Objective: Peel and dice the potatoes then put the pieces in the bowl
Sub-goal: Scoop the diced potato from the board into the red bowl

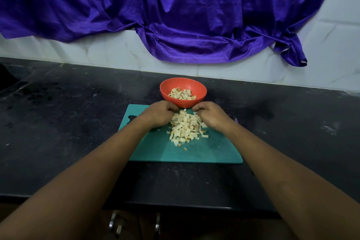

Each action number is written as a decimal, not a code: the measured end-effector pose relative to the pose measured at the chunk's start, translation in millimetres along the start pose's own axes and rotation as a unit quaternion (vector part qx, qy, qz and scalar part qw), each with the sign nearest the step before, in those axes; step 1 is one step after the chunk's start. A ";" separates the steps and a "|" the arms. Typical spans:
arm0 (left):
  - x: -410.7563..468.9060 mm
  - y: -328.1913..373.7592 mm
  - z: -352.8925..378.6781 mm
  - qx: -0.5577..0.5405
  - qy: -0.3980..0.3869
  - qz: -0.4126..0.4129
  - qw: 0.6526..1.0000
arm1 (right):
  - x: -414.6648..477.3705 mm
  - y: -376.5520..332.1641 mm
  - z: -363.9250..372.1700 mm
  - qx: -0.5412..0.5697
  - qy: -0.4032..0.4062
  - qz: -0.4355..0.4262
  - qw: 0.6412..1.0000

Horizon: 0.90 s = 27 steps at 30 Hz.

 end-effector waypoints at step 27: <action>-44.3 8.9 -33.9 -0.075 -0.033 0.000 0.997 | -34.4 -18.7 -47.8 0.010 -0.108 -0.001 0.994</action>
Point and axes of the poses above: each hand's wrist, its own x-axis towards the middle knuckle, its own z-axis out of the palm, y = z × x, the point moved 4 cm from there along x, towards the middle knuckle, and after that the axes turned 11 degrees about y, right-handed, at the moved point
